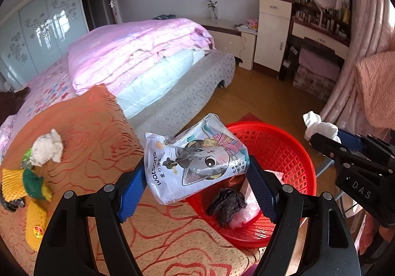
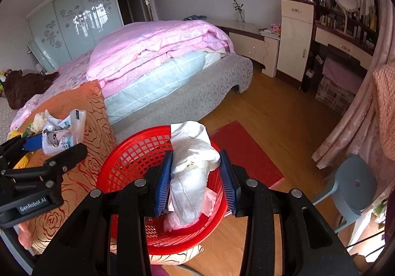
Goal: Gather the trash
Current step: 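Open both tools to drop the snack bag and tissue into the basket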
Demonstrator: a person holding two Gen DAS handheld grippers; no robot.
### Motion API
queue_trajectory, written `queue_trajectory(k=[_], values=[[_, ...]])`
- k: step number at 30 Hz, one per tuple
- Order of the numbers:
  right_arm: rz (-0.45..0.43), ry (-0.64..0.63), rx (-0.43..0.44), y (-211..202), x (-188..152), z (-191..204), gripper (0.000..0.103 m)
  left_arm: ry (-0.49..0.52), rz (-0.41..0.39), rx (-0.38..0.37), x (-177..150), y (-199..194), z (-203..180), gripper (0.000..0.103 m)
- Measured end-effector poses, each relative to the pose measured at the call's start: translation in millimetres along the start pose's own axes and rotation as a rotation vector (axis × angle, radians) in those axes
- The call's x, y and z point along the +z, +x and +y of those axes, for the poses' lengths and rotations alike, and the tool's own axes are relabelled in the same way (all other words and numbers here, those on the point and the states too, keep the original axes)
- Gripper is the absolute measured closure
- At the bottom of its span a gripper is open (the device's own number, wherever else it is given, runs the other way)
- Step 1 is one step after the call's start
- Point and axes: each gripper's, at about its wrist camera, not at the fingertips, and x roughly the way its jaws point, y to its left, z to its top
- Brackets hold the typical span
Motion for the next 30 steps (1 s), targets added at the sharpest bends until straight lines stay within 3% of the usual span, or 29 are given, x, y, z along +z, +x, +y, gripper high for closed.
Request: queue_trajectory(k=[13, 21, 30], values=[[0.039, 0.012, 0.013, 17, -4, 0, 0.064, -0.001, 0.043, -0.040, -6, 14, -2, 0.027], [0.041, 0.019, 0.013, 19, -6, -3, 0.051, -0.013, 0.033, -0.052, -7, 11, 2, 0.025], [0.034, 0.027, 0.008, 17, -8, -6, 0.049, -0.011, 0.015, -0.057, -7, 3, 2, 0.023]])
